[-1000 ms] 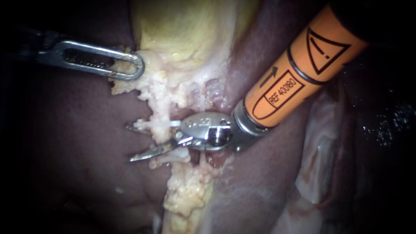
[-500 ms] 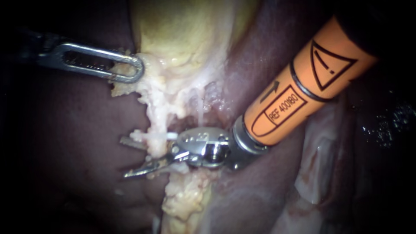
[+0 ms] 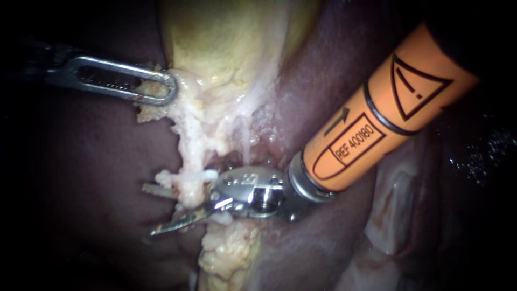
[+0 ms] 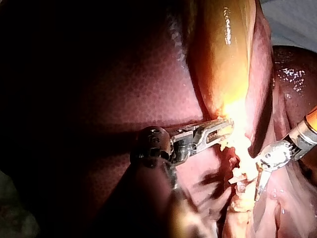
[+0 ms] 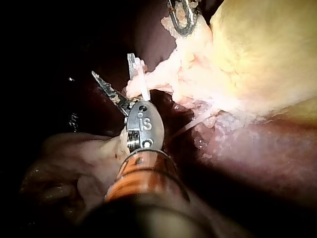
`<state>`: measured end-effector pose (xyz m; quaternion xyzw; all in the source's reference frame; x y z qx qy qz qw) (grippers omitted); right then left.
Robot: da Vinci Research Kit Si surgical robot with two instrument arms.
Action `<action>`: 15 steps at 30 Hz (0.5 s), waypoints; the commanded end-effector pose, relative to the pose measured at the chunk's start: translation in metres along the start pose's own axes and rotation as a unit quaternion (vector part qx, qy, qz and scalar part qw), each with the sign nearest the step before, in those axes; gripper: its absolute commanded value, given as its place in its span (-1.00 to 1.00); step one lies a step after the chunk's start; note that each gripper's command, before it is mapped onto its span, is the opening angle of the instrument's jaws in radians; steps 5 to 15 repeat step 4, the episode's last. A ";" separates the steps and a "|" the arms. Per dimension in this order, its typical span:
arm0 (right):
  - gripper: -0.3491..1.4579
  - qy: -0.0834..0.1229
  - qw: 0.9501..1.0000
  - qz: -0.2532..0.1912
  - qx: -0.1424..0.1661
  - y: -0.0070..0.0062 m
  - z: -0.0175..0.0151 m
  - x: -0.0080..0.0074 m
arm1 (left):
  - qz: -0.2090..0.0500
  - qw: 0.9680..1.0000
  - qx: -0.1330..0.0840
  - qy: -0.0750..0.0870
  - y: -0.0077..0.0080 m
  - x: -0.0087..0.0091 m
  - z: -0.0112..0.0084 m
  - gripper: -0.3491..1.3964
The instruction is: Go to the cutting position left tube
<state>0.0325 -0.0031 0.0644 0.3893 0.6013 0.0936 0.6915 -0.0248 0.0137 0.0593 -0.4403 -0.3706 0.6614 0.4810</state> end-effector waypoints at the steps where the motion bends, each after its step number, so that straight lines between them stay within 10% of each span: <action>1: 0.89 0.000 1.000 0.001 0.001 0.0000 0.0000 0.0000 | 0.000 1.000 0.000 0.000 0.0000 0.0000 0.0000 -1.00; 15: 0.88 0.000 1.000 0.001 0.001 0.0001 -0.0001 -0.0001 | 0.000 1.000 0.000 0.000 0.0000 0.0000 0.0000 -1.00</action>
